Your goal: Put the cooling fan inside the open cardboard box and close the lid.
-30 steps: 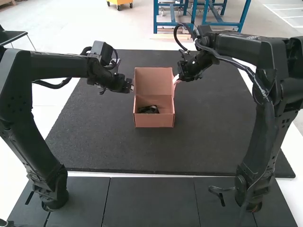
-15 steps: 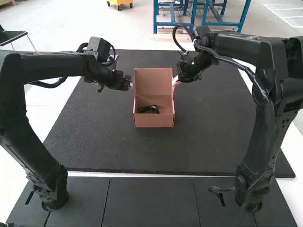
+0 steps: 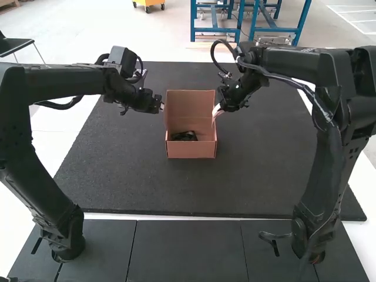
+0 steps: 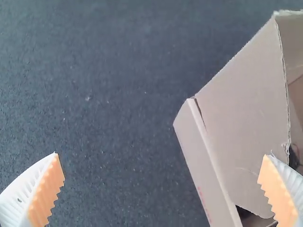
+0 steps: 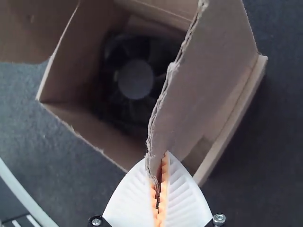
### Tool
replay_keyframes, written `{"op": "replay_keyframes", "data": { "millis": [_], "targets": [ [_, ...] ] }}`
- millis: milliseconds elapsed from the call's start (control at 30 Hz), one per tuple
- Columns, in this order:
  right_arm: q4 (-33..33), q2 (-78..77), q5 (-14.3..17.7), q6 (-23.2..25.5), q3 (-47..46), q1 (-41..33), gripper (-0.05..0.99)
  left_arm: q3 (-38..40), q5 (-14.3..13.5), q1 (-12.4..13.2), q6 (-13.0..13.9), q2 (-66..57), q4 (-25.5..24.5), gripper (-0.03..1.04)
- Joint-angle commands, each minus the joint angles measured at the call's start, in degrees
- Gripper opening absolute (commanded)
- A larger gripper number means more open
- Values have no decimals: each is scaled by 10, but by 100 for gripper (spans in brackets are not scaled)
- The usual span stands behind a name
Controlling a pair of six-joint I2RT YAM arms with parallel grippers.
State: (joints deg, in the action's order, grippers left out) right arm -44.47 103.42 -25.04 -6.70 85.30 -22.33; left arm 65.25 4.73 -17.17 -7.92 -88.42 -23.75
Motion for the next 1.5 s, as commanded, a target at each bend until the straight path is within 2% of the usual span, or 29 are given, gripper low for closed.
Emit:
{"op": "replay_keyframes", "data": {
  "millis": [0,367,433,667,733,933,1100,1267,1300,1333,1433,1467],
  "targets": [
    [-3,-2,-14,-16,-7,-9,-2,19,9,-5,4,21,0,97],
    [-8,-2,-8,-28,-13,-8,-2,18,9,-5,4,26,-4,97],
    [-8,-2,-8,-28,-13,-6,-2,18,17,-5,5,27,-4,97],
    [-8,-2,-8,-28,-14,-5,-2,25,56,-35,5,31,-7,97],
    [-8,-2,-8,-28,-14,-5,-2,22,56,-42,5,31,-9,97],
    [-8,-2,-7,-31,-22,-9,-2,19,54,-42,5,32,-24,97],
    [-13,-2,25,-60,-42,-10,-2,18,51,-41,24,35,-57,97],
    [-13,-2,38,-65,-51,-11,-2,22,52,-35,27,65,-42,97],
    [-13,-2,38,-62,-51,-11,1,22,52,-35,28,71,-37,97],
    [-12,-2,39,-54,-49,-11,16,23,54,-36,29,76,-36,97],
    [-9,-2,67,-42,-40,-11,67,23,56,-33,30,90,-30,97],
    [-10,-2,68,-42,-36,-11,79,22,56,-31,29,94,-27,97]
  ]
}}
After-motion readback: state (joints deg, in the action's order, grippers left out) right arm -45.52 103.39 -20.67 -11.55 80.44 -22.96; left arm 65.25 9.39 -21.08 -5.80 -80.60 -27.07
